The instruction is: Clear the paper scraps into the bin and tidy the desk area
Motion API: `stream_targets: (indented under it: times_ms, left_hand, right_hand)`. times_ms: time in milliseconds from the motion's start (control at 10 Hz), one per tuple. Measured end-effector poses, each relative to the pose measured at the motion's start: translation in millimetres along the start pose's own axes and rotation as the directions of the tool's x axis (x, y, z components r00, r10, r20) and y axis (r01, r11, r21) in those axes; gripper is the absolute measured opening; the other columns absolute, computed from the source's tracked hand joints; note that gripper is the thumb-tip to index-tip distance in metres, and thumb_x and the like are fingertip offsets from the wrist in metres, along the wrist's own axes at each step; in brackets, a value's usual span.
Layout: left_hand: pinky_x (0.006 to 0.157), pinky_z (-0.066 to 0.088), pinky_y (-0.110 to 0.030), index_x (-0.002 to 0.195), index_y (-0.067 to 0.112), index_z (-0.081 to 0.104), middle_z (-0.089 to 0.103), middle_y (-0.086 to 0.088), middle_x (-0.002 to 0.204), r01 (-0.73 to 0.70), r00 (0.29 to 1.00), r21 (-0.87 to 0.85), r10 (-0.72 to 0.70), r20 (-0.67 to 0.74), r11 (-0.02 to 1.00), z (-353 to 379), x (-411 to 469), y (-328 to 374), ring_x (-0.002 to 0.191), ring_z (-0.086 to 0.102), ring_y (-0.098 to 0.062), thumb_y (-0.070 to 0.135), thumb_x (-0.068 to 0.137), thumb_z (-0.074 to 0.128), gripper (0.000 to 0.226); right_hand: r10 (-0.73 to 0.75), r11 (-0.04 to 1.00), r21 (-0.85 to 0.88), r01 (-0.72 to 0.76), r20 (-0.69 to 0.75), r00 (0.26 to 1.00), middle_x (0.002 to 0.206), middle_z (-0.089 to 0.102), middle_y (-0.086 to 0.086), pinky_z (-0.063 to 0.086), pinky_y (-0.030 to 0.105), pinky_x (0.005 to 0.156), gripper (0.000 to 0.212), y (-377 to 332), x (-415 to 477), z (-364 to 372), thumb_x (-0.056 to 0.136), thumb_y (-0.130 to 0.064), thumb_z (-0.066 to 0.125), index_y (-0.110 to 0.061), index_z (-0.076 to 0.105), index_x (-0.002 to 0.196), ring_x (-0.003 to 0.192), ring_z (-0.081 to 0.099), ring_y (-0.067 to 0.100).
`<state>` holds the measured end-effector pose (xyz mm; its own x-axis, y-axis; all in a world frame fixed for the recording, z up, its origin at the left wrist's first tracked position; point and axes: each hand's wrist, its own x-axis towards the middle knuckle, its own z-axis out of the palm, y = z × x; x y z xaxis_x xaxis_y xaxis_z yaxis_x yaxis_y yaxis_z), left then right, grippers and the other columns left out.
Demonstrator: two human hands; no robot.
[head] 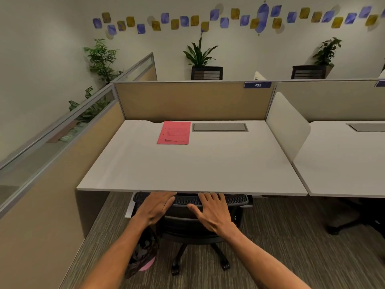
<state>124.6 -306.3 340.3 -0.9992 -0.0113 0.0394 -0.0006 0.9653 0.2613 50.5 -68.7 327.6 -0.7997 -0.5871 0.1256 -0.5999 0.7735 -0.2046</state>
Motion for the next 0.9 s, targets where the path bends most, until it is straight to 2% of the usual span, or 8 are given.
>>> stream_targets:
  times_ms: [200, 300, 500, 700, 900]
  left_hand:
    - [0.126, 0.008, -0.033, 0.157, 0.02, 0.026, 0.029, 0.001, 0.163, 0.026, 1.0, 0.049, -0.026, -0.009, 0.998, -0.9, -32.5, 13.4, 0.152, 0.021, -0.016, 0.036, 0.108, 0.024, 0.051]
    - [0.126, 0.004, -0.033, 0.159, 0.017, 0.017, 0.017, 0.0, 0.167, 0.019, 1.0, 0.068, -0.019, 0.006, 0.998, -5.9, -50.6, 19.5, 0.154, 0.01, -0.016, 0.036, 0.108, 0.021, 0.054]
    - [0.126, 0.007, -0.034, 0.159, 0.016, 0.015, 0.014, 0.0, 0.167, -0.002, 0.999, 0.136, -0.005, 0.05, 0.991, -24.6, -80.4, 27.8, 0.154, 0.011, -0.016, 0.036, 0.109, 0.019, 0.054]
    - [0.126, 0.009, -0.036, 0.157, 0.018, 0.022, 0.021, 0.001, 0.166, -0.008, 1.0, 0.149, 0.011, -0.02, 0.989, -41.7, -111.3, 37.3, 0.154, 0.015, -0.017, 0.036, 0.108, 0.021, 0.052]
    - [0.127, 0.005, -0.038, 0.157, 0.016, 0.022, 0.02, 0.0, 0.166, -0.027, 0.994, 0.173, 0.045, -0.1, 0.985, -58.1, -130.2, 49.8, 0.154, 0.011, -0.018, 0.035, 0.108, 0.019, 0.053]
  right_hand:
    - [0.05, 0.998, -0.03, -0.048, 0.087, 0.995, 0.162, 0.031, 0.009, 0.013, 0.052, 0.124, 0.088, -16.5, -24.1, -10.5, 0.092, -0.076, 0.002, -0.02, 0.029, 0.154, 0.151, 0.021, 0.033]
    - [0.087, 0.996, -0.005, -0.087, 0.132, 0.987, 0.167, 0.016, 0.008, 0.008, 0.051, 0.126, 0.085, -27.9, -36.8, -20.1, 0.094, -0.075, 0.004, -0.022, 0.02, 0.158, 0.155, 0.01, 0.031]
    - [0.14, 0.989, 0.02, -0.143, 0.129, 0.982, 0.167, 0.015, 0.007, 0.012, 0.049, 0.126, 0.079, -58.7, -66.1, -46.6, 0.097, -0.072, 0.009, -0.023, 0.016, 0.159, 0.155, 0.011, 0.029]
    - [0.148, 0.988, 0.033, -0.151, 0.07, 0.986, 0.167, 0.017, 0.008, 0.013, 0.049, 0.126, 0.078, -85.3, -96.9, -66.8, 0.097, -0.071, 0.01, -0.024, 0.017, 0.159, 0.154, 0.012, 0.028]
    - [0.15, 0.988, 0.04, -0.15, 0.003, 0.989, 0.167, 0.016, 0.008, 0.013, 0.05, 0.126, 0.079, -100.9, -113.1, -85.6, 0.096, -0.072, 0.009, -0.025, 0.015, 0.159, 0.155, 0.012, 0.028]
